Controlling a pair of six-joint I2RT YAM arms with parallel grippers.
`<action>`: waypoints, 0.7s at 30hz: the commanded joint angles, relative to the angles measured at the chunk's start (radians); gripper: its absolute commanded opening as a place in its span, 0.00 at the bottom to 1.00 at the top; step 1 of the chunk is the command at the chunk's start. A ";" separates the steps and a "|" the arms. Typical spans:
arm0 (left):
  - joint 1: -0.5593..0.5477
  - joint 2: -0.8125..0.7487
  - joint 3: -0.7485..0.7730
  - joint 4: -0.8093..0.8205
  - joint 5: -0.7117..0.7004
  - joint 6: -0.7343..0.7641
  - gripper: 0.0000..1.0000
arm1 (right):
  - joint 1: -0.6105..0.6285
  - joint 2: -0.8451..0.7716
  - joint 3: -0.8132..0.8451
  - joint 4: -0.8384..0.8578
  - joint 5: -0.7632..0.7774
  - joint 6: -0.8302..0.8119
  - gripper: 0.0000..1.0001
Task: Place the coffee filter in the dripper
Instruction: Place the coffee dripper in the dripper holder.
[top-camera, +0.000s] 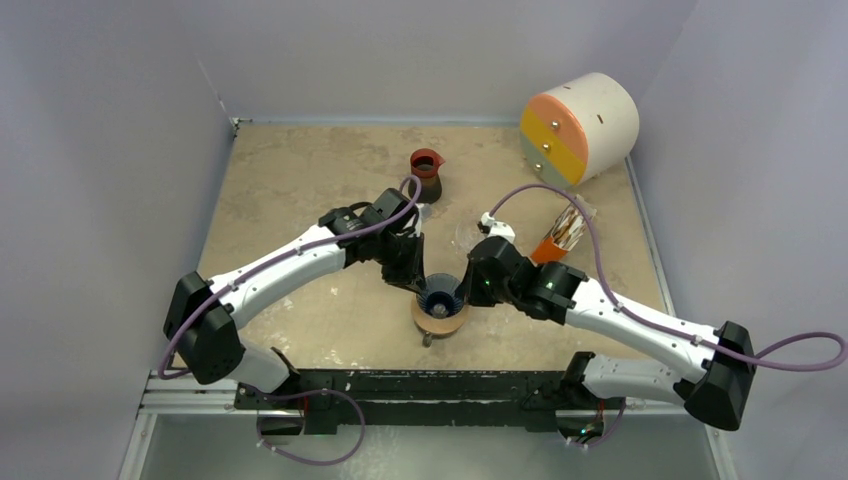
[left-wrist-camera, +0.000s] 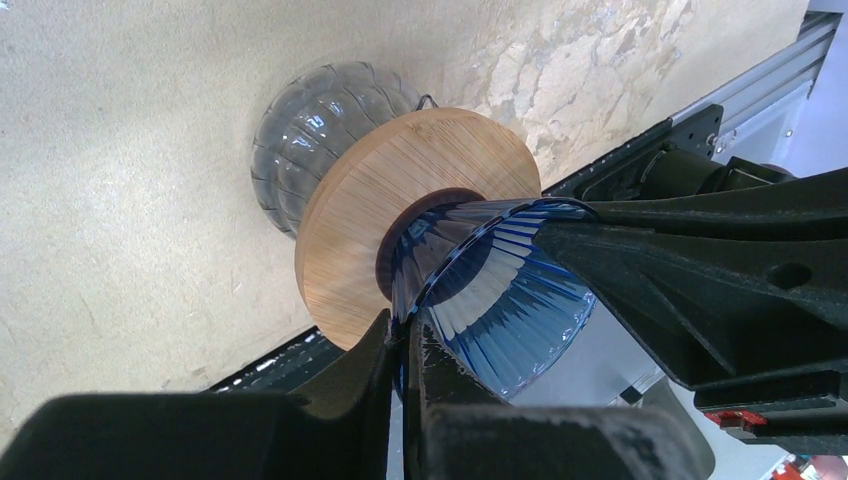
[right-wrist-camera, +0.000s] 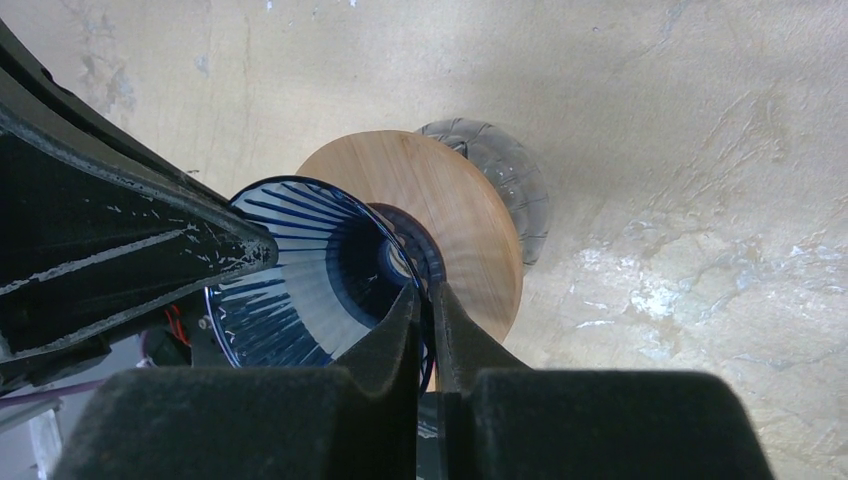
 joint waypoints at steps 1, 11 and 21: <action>-0.003 0.036 0.016 -0.039 -0.058 0.036 0.01 | 0.008 0.037 0.020 -0.139 -0.033 -0.016 0.11; -0.003 0.041 0.057 -0.065 -0.068 0.048 0.14 | 0.008 0.042 0.067 -0.153 -0.036 -0.022 0.21; -0.003 0.043 0.103 -0.093 -0.081 0.063 0.26 | 0.008 0.045 0.117 -0.164 -0.032 -0.030 0.33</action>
